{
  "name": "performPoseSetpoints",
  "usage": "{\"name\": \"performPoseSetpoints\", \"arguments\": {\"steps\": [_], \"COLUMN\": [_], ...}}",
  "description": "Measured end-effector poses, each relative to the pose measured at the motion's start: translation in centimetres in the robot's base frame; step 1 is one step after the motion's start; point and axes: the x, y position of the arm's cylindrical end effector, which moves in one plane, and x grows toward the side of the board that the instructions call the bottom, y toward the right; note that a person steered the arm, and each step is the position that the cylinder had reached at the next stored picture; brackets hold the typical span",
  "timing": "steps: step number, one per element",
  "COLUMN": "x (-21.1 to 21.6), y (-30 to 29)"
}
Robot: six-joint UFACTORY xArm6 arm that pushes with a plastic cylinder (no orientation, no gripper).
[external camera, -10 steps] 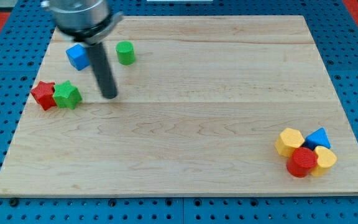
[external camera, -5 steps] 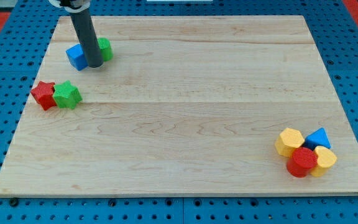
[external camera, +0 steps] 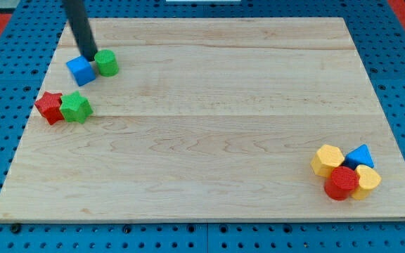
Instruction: Push the green circle into the green stars
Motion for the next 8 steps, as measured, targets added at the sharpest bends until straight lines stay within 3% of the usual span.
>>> {"name": "performPoseSetpoints", "arguments": {"steps": [3, 5, 6, 8], "x": [3.1, 1.7, 2.9, 5.0], "y": [-2.3, 3.1, 3.1, -2.4]}}
